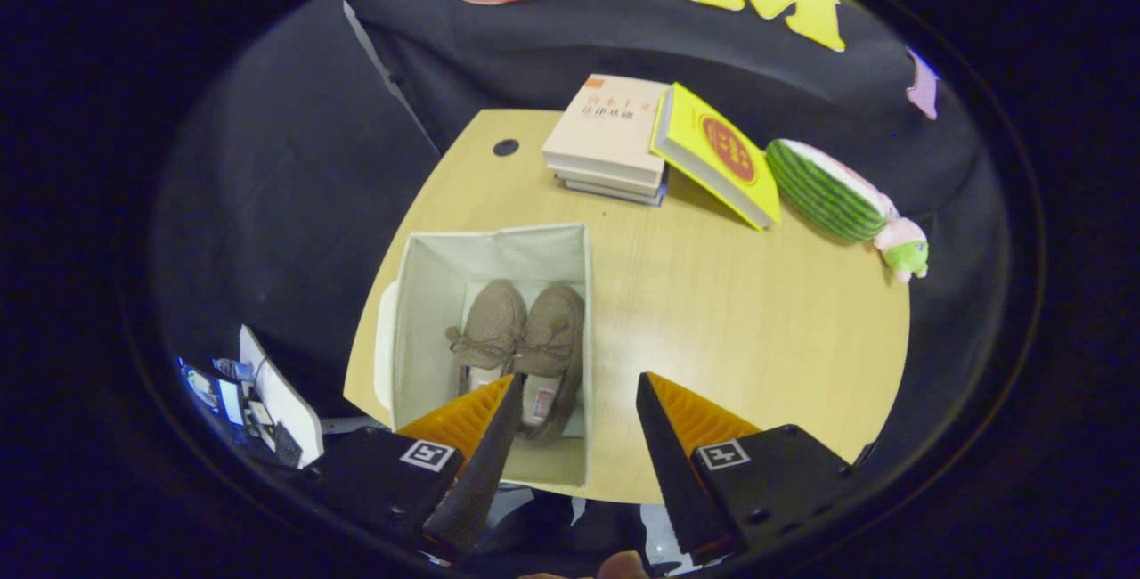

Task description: Open the storage box then place both shoes into the box .Put the left shoe in first, then the right shoe, with the right side of both shoes facing outward in a uniform manner.

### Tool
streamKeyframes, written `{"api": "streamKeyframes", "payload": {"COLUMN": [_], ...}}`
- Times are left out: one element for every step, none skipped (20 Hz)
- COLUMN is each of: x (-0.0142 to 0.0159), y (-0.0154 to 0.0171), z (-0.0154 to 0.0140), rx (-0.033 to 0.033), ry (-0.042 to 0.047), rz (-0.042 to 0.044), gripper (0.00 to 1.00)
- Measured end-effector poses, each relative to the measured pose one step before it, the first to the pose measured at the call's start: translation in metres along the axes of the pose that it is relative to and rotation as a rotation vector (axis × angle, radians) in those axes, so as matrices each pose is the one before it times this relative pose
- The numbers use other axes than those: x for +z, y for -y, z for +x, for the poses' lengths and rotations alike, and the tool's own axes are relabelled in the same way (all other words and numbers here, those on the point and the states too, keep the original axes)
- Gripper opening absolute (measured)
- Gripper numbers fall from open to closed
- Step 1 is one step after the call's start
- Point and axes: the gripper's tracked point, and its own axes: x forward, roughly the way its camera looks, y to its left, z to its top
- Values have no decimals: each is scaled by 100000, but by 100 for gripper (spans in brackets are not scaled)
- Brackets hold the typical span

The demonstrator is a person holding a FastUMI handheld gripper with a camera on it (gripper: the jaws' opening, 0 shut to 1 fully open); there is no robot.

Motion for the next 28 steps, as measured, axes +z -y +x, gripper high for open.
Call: {"api": "streamKeyframes", "payload": {"x": [349, 349, 71, 25, 384, 517, 404, 642, 524, 601, 651, 544, 496, 767, 303, -13, -436, -277, -168, -34, -1, -238, -647, -629, -343, -329, -11, -98], "y": [742, 961, 740, 663, 891, 1105, 1101, 1397, 1074, 857, 606, 726, 337, 440, 424, 442, 34, -9, 79, 332, 363, 86, -303, -5, 259, 515, 307, 126], "z": [-1894, -1983, -1822, -2083, -1643, -1800, -1618, -1691, -1535, -1465, -1252, -1267, -1328, -1150, -957, -894, -779, -762, -670, -681, -284, -635, -612, -515, -273, -341, -308, -243], "rx": [-124, -353, -83, 219, -821, -1550, -2259, -3076, -2613, -1812, -1515, -1285, -745, -1156, -1230, -1285, -74, 25, 35, -770, -1348, -332, 3, 161, -246, -766, -1196, -590], "ry": [5177, 4966, 3946, 4356, 5260, 5602, 6456, 6514, 5957, 5562, 5537, 5241, 5243, 5184, 4541, 2335, 1653, 1358, 1537, 2592, 2835, 1662, 593, 201, 420, 760, 791, 252], "rz": [2473, 2914, 3202, 2830, 1609, 246, -266, -569, -278, 658, 905, 688, 1033, 413, 574, 1286, 1857, 1354, -255, -1680, -1689, -117, 1419, 2223, 1333, 365, -805, -634], "gripper": [84, 84, 84, 87, 90, 89, 89, 89, 89, 89, 90, 90, 91, 92, 92, 92, 92, 93, 93, 93, 93, 93, 93, 93, 93, 93, 93, 93]}}
